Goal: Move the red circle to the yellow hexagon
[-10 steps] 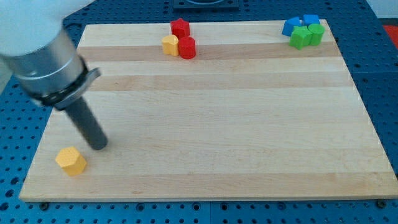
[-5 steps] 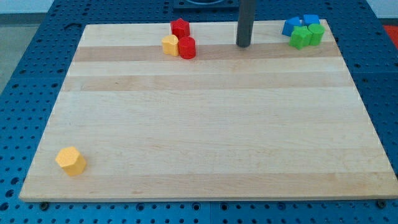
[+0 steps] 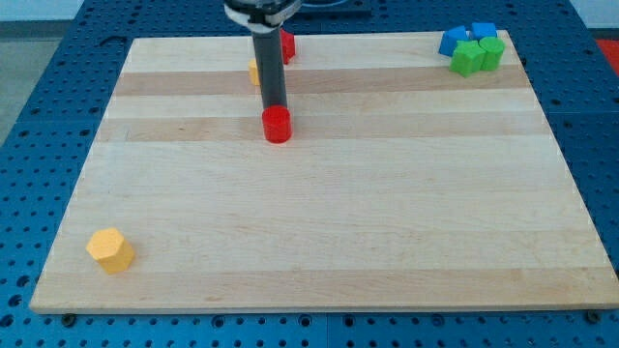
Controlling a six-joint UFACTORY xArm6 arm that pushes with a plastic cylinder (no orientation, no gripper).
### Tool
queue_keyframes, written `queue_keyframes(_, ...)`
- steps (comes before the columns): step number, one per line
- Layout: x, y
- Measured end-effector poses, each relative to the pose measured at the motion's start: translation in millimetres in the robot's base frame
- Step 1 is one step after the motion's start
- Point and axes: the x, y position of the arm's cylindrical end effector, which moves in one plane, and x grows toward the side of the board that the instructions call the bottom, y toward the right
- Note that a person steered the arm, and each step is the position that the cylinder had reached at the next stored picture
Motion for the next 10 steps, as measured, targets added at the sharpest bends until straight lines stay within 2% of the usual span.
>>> queue_keyframes(1,-9,4)
queue_keyframes(2,-30,41)
queue_keyframes(3,-10,37)
queue_keyframes(5,64,-108)
queue_keyframes(6,57,-130)
queue_keyframes(7,14,-114)
queue_keyframes(8,3,-62)
queue_keyframes(9,20,-15)
queue_keyframes(10,58,-25)
